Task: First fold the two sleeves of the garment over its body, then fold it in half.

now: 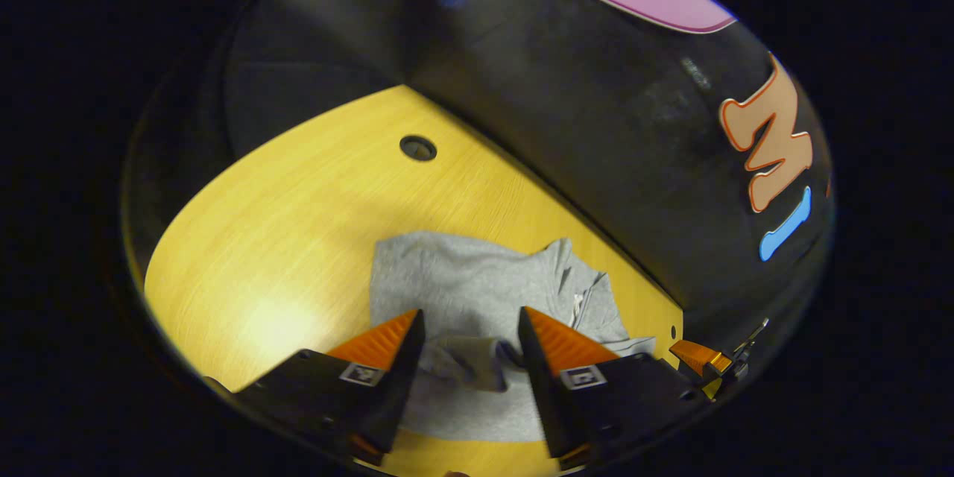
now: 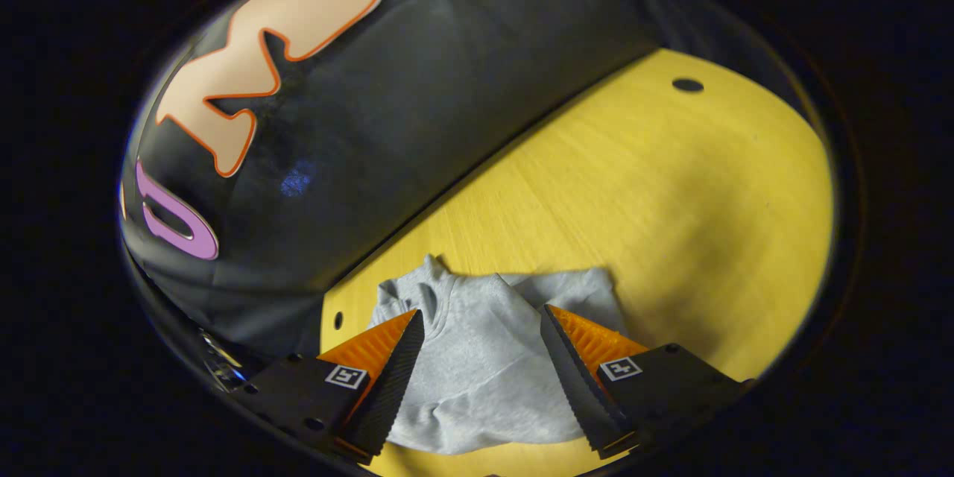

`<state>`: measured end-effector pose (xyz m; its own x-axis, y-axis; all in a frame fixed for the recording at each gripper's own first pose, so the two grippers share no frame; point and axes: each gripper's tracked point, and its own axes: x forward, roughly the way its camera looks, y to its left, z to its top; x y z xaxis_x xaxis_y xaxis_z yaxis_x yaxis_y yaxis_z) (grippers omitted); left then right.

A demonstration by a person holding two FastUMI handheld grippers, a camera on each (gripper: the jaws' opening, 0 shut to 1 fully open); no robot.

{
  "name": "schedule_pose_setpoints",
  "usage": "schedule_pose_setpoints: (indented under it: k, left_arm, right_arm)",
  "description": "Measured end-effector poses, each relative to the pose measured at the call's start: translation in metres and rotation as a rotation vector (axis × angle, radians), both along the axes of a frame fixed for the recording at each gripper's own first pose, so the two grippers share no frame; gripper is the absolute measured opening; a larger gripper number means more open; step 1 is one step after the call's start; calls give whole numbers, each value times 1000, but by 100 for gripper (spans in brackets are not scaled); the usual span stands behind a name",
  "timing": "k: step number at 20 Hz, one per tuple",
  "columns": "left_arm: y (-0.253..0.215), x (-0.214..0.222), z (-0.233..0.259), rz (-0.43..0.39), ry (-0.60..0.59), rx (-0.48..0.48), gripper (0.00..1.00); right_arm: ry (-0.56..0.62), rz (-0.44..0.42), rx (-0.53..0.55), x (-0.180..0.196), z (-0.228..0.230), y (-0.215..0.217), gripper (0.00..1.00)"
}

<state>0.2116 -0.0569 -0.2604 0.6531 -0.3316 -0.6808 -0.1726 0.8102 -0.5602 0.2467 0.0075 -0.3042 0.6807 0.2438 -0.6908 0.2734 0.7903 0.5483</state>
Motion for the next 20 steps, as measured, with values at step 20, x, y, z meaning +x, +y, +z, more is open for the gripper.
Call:
schedule_pose_setpoints:
  k: [20]
  left_arm:
    - [22, -77, 184, -67, -647, 533, 95]
  right_arm:
    - [-712, 111, -552, -114, 225, -22, 98]
